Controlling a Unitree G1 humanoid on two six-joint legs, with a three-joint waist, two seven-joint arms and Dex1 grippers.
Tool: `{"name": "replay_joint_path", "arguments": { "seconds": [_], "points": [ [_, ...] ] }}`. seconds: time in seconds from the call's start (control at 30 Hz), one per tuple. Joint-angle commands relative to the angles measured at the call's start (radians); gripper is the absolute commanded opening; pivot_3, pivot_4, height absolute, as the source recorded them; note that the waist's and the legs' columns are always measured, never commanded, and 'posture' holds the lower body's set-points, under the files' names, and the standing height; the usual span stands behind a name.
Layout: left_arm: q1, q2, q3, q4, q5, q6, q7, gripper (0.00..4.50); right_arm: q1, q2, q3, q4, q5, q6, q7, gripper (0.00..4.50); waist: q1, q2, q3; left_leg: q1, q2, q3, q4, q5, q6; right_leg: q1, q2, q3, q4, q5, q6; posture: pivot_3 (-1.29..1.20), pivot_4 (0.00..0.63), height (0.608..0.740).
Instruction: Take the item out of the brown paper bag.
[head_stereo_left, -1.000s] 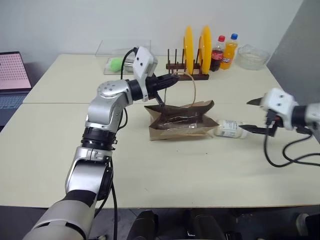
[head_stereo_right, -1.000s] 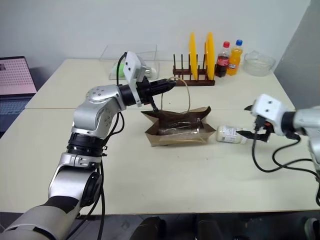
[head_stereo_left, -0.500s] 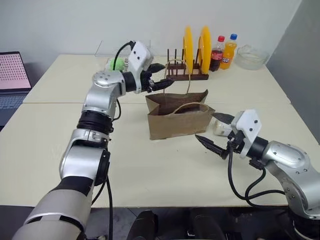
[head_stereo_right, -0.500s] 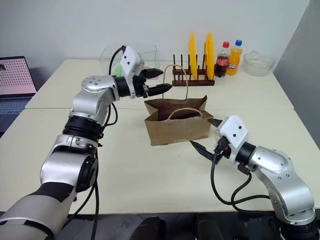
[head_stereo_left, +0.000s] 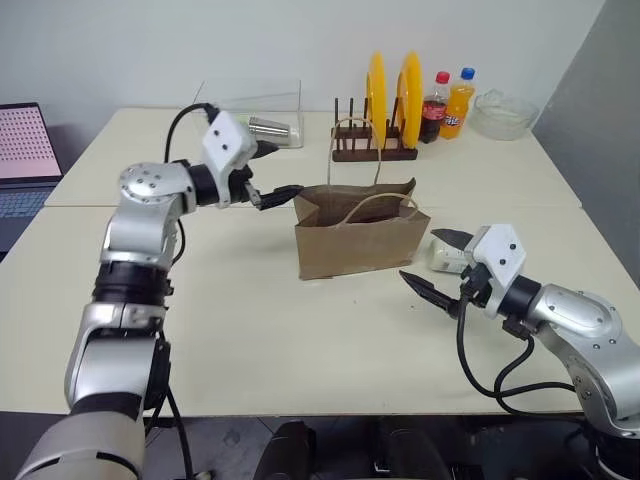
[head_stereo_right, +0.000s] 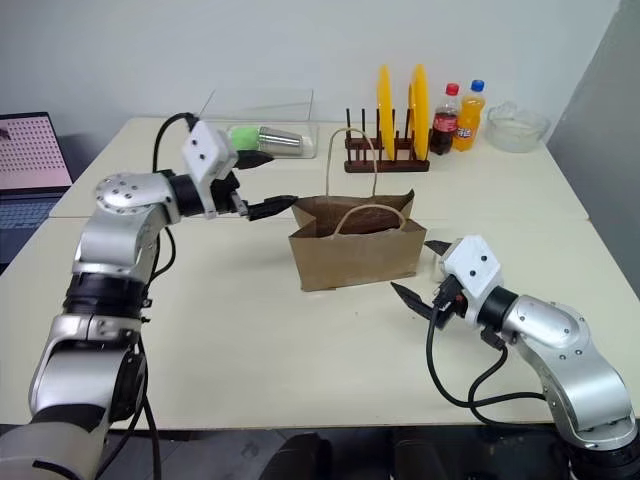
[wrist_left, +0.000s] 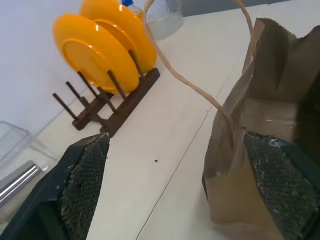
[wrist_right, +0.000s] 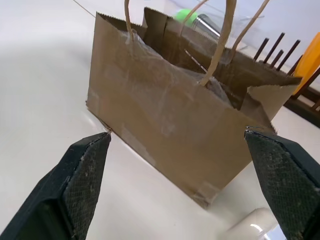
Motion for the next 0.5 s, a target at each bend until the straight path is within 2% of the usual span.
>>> {"name": "replay_joint_path", "arguments": {
  "seconds": [0.03,0.1,0.2,0.27,0.4,0.5],
  "points": [
    [0.172,-0.028,0.146,-0.238,-0.072,0.154,0.185,4.47,0.053,0.060,-0.051,-0.061,-0.011,-0.086,-0.069,4.50,-0.003,0.001,0.000,0.001,0.000,0.000,0.000,0.000,0.000,0.000,0.000,0.001,0.000,0.000,0.000,0.00,0.150,0.740],
    [0.285,-0.081,0.198,-0.370,-0.088,0.215,0.301,4.47,0.092,0.096,-0.047,-0.074,-0.035,-0.129,-0.105,4.50,-0.002,0.001,0.000,0.001,0.001,0.000,-0.001,0.000,0.000,0.000,0.000,0.001,0.001,0.000,0.000,0.00,0.150,0.740],
    [0.575,-0.179,0.202,-0.644,-0.092,0.281,0.420,4.47,0.217,0.188,-0.010,-0.076,-0.062,-0.221,-0.159,4.50,0.001,0.000,-0.001,0.001,0.001,-0.001,0.000,0.000,0.000,0.001,0.000,0.000,0.001,0.000,0.000,0.00,0.150,0.740],
    [0.707,-0.230,0.181,-0.752,-0.072,0.259,0.473,4.47,0.279,0.235,0.002,-0.044,-0.103,-0.293,-0.194,4.50,0.003,0.000,-0.001,0.002,0.001,-0.001,-0.001,0.000,-0.001,0.002,0.000,0.001,-0.001,0.000,0.000,0.00,0.150,0.740],
    [0.819,-0.303,0.151,-0.814,-0.027,0.215,0.568,4.47,0.333,0.309,0.008,0.054,-0.152,-0.427,-0.240,4.50,0.014,0.000,-0.002,0.001,0.001,-0.001,0.000,0.000,-0.001,0.002,-0.001,0.000,-0.002,0.000,0.000,0.00,0.150,0.740],
    [0.835,-0.320,0.140,-0.786,-0.010,0.157,0.589,4.47,0.325,0.326,0.022,0.102,-0.156,-0.469,-0.234,4.50,0.013,0.001,-0.002,0.011,0.001,-0.002,0.000,0.000,0.000,0.011,0.000,0.000,-0.002,-0.002,-0.002,0.00,0.150,0.740]
  ]
}}
